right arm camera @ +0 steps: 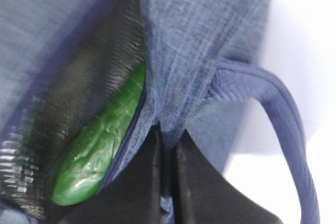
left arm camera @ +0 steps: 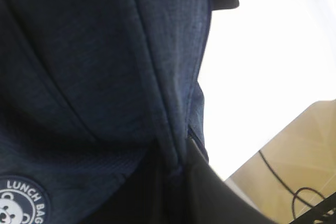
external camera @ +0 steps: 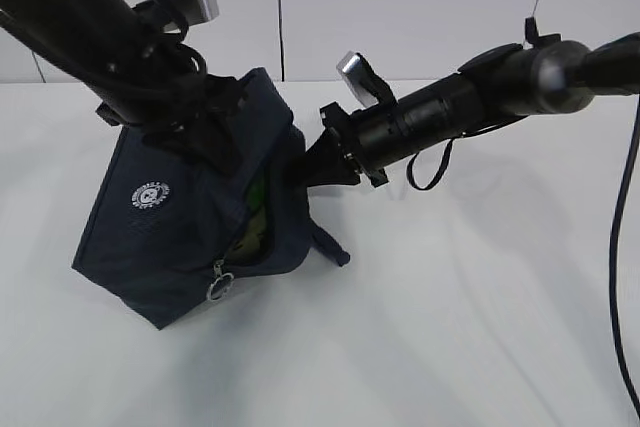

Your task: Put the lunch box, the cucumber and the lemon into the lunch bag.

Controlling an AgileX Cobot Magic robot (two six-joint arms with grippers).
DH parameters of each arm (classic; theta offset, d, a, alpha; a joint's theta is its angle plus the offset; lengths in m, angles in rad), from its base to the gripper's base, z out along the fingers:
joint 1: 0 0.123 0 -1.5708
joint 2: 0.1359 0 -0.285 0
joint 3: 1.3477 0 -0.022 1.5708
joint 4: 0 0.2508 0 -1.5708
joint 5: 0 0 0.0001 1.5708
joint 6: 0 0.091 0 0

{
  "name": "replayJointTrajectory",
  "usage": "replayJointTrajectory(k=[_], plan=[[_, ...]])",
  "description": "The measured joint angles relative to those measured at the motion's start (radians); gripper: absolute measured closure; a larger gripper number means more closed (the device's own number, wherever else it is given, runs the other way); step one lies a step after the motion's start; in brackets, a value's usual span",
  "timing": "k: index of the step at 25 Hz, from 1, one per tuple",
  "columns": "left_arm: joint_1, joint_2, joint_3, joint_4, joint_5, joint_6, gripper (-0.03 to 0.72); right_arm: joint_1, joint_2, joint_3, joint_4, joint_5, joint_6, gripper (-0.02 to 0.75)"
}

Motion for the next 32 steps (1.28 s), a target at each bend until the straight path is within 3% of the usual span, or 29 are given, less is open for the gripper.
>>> replayJointTrajectory(k=[14,26,32], plan=[[-0.015,0.041,-0.002,-0.353,-0.1,0.117,0.669,-0.066,-0.159,-0.188,-0.331,0.04,0.237,0.72],[-0.026,0.071,-0.002,-0.383,-0.161,0.134,0.669,-0.067,-0.189,-0.214,-0.451,0.049,0.333,0.72],[-0.026,0.113,-0.004,-0.401,-0.161,0.136,0.645,-0.065,-0.189,-0.214,-0.457,0.049,0.336,0.715]])
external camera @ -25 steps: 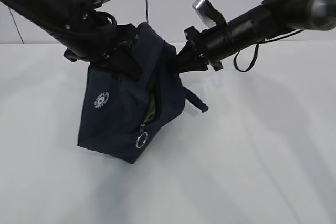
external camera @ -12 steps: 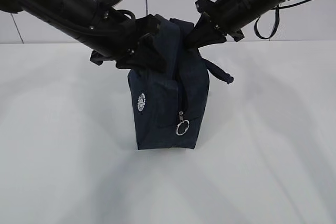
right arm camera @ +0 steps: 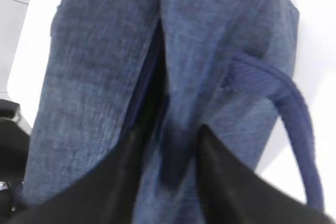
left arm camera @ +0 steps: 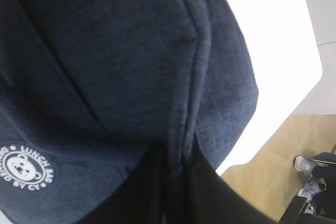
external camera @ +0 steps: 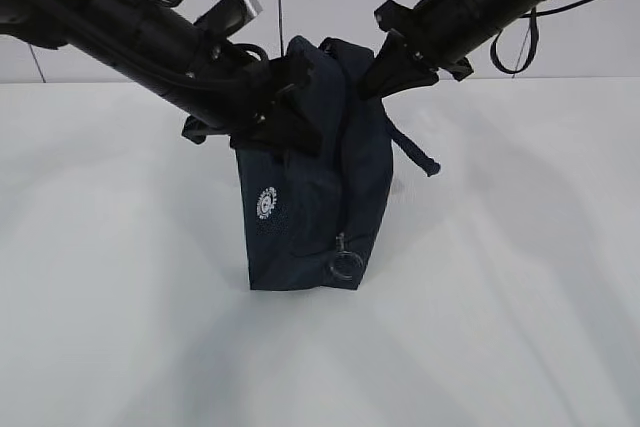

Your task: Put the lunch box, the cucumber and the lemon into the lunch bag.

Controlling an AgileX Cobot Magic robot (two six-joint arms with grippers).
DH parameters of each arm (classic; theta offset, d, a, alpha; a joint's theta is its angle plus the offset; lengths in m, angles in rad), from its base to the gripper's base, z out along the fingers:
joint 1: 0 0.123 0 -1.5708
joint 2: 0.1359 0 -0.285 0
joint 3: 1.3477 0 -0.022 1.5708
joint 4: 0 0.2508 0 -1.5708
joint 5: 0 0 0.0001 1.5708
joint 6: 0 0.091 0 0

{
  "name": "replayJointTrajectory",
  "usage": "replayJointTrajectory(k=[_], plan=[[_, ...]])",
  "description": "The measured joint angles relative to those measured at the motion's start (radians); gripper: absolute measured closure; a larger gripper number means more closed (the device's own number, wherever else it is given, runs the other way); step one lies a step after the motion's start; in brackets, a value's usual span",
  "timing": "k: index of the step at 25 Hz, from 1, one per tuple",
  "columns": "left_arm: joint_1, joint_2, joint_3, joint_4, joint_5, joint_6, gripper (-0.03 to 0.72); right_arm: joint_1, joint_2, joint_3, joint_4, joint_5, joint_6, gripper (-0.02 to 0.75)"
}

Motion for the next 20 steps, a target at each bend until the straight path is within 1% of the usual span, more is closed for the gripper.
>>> replayJointTrajectory(k=[1,3,4,6,7,8,10,12,17,20], plan=[[0.0,0.0,0.0,-0.002,0.0,0.0,0.625,0.0,0.0,0.0,0.0,0.0,0.0,0.703],[-0.002,0.0,0.0,-0.006,0.0,0.0,0.542,0.0,-0.001,-0.002,0.0,0.0,0.0,0.658],[-0.002,0.0,0.0,-0.006,0.0,0.0,0.494,0.0,-0.002,-0.002,0.002,0.0,0.0,0.618],[-0.002,0.0,0.0,-0.006,0.004,0.0,0.373,0.0,-0.005,-0.005,0.007,0.0,0.0,0.522],[-0.002,0.0,0.0,-0.006,0.008,0.0,0.326,0.0,-0.005,-0.005,0.013,0.0,0.0,0.471],[-0.002,0.0,0.0,-0.006,0.013,0.0,0.298,0.0,-0.005,-0.005,0.025,0.0,0.0,0.428],[-0.002,0.0,0.0,-0.006,0.019,0.0,0.266,0.0,-0.005,-0.005,0.05,0.0,0.0,0.384],[-0.002,-0.011,0.0,0.011,0.02,0.0,0.256,0.0,-0.005,-0.005,0.072,0.0,0.0,0.365],[0.015,-0.082,0.0,0.051,0.024,0.0,0.249,0.0,-0.005,-0.048,0.078,0.0,0.002,0.358],[0.037,-0.126,0.0,0.109,0.033,-0.014,0.249,0.0,-0.005,-0.129,0.079,0.0,0.015,0.358]])
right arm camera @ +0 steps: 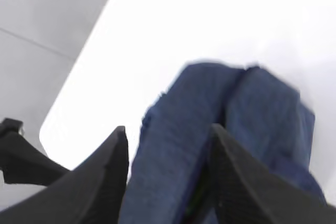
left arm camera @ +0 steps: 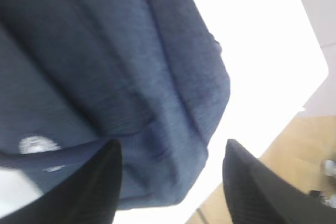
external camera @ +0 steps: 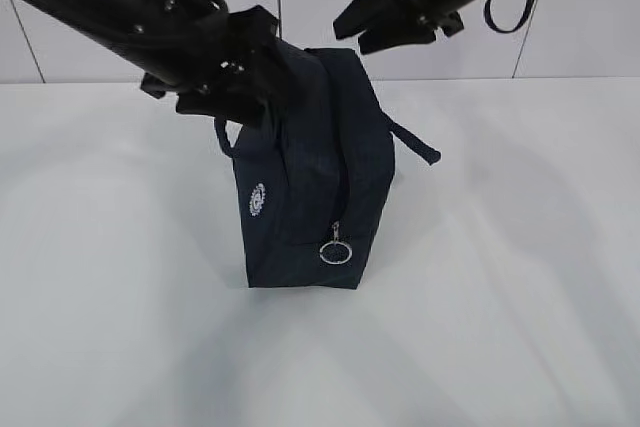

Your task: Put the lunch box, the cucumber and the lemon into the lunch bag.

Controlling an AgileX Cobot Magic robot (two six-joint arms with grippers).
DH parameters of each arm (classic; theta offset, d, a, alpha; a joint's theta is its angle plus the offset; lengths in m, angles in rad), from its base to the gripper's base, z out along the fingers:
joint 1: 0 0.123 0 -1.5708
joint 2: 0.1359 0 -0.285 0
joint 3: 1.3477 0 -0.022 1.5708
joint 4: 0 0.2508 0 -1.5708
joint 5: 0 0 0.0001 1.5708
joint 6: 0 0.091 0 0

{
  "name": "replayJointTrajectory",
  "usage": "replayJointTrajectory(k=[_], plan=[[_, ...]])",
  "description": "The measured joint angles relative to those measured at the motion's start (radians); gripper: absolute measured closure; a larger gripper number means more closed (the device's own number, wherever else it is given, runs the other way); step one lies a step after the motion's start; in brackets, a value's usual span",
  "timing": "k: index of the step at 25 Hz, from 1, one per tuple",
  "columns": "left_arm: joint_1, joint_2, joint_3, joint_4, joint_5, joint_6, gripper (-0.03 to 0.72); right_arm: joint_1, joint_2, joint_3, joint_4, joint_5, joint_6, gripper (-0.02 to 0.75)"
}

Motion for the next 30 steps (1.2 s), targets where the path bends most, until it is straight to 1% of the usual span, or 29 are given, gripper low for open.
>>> replayJointTrajectory(k=[4,7,11,14,17,20,22,24,30], plan=[[0.025,-0.061,0.0,0.107,0.017,-0.011,0.261,0.0,0.0,-0.135,0.0,0.002,0.032,0.358],[0.025,-0.113,0.0,0.185,0.024,-0.012,0.271,0.0,-0.002,-0.256,0.0,0.004,0.064,0.36],[0.025,-0.185,0.0,0.274,0.019,-0.015,0.274,0.0,-0.046,-0.385,0.001,0.017,0.083,0.397],[0.025,-0.231,0.0,0.315,0.002,-0.015,0.275,0.0,-0.109,-0.468,0.006,0.025,0.085,0.415],[0.025,-0.27,0.0,0.343,-0.028,-0.015,0.275,0.0,-0.19,-0.511,-0.001,0.032,0.087,0.43],[0.025,-0.301,0.0,0.353,-0.053,-0.015,0.279,0.0,-0.281,-0.519,-0.068,0.038,0.087,0.475],[0.025,-0.321,0.0,0.355,-0.062,-0.015,0.285,0.0,-0.334,-0.523,-0.113,0.042,0.089,0.491],[0.025,-0.342,0.0,0.358,-0.074,-0.015,0.288,0.0,-0.387,-0.523,-0.139,0.044,0.093,0.498],[0.025,-0.396,0.0,0.372,-0.087,-0.015,0.291,0.0,-0.521,-0.525,-0.166,0.05,0.113,0.5]])
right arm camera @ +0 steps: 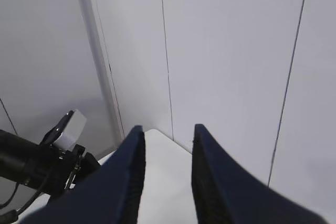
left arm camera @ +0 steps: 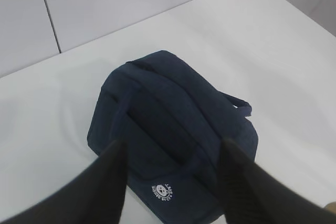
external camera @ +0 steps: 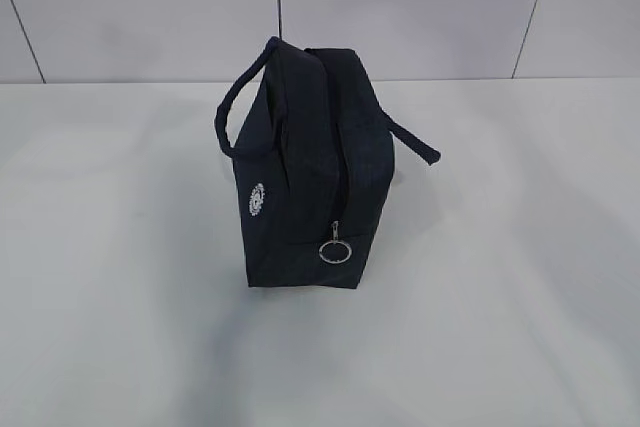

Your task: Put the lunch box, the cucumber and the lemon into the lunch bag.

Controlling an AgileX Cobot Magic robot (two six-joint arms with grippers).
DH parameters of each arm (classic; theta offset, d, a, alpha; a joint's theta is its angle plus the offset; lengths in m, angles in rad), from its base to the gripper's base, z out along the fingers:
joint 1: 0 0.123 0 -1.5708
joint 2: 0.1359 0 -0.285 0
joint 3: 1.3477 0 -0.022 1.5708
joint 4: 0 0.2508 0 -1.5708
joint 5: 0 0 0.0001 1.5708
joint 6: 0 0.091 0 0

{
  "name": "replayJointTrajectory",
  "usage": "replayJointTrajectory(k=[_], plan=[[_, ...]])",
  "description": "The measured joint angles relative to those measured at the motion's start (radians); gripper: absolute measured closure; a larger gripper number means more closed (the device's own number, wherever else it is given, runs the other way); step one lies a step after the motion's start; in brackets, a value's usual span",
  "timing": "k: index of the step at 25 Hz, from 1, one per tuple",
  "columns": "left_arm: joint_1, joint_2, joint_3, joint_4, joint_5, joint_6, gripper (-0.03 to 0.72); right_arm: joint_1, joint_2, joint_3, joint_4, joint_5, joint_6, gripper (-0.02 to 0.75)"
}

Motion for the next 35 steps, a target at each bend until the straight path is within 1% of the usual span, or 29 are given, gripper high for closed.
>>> replayJointTrajectory(k=[2,7,10,13,17,19,22,26,29,33,35], plan=[[0.0,-0.016,0.0,0.008,0.0,0.0,0.291,0.0,-0.048,0.0,-0.029,0.002,0.028,0.5],[0.0,-0.052,0.0,0.017,0.002,0.0,0.293,0.0,-0.182,0.018,-0.17,0.004,0.107,0.501],[0.0,-0.068,0.0,0.018,0.003,0.0,0.295,0.0,-0.29,0.095,-0.241,0.004,0.134,0.501],[0.0,-0.079,0.0,0.02,0.008,0.0,0.295,0.0,-0.416,0.239,-0.315,0.004,0.151,0.501],[0.0,-0.092,0.0,0.02,0.024,0.0,0.295,0.0,-0.613,0.532,-0.406,0.004,0.159,0.502],[0.0,-0.096,0.0,0.02,0.03,0.0,0.295,0.0,-0.725,0.716,-0.428,-0.004,0.157,0.502],[0.0,-0.108,0.0,0.02,0.033,0.0,0.3,0.0,-0.868,0.988,-0.442,-0.086,0.136,0.501],[0.0,-0.14,0.0,0.02,0.035,0.0,0.302,0.0,-1.017,1.338,-0.444,-0.206,0.113,0.502],[0.0,-0.166,0.0,0.022,0.037,0.0,0.308,0.0,-1.088,1.555,-0.441,-0.285,0.106,0.502],[0.0,-0.197,0.0,0.022,0.056,0.0,0.312,0.0,-1.118,1.776,-0.396,-0.37,0.095,0.502],[0.0,-0.208,0.0,0.022,0.064,0.002,0.312,0.0,-1.118,1.853,-0.364,-0.414,0.095,0.502]])
